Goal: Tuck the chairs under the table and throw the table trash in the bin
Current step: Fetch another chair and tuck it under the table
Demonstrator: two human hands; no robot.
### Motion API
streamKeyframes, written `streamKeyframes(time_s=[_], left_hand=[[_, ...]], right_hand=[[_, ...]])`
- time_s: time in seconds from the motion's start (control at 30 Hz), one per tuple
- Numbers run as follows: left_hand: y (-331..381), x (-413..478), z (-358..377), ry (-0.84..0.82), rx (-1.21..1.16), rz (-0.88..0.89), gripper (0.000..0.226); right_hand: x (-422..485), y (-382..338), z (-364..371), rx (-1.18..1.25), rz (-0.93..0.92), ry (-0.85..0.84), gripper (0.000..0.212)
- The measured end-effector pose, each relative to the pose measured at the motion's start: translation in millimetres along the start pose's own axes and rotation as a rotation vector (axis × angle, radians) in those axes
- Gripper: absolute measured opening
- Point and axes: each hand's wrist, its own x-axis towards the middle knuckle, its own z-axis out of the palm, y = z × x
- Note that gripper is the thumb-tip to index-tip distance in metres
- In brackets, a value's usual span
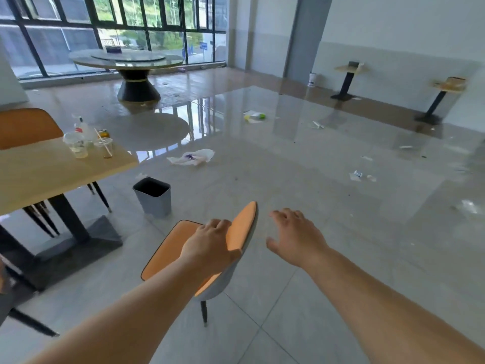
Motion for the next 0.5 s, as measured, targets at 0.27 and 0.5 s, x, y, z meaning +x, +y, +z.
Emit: streamKeyframes(time_s=[0.27, 0.5], left_hand=[[23, 151, 79, -0.158, -0.123, -0.103, 0.083], [37, 243, 108, -0.220, -0.151, -0.207, 0.085]], right_hand=[[92, 82, 56, -0.074, -0.016, -0.234, 0.065], [199, 129, 54, -0.098, -0.148, -0.256, 0.067]])
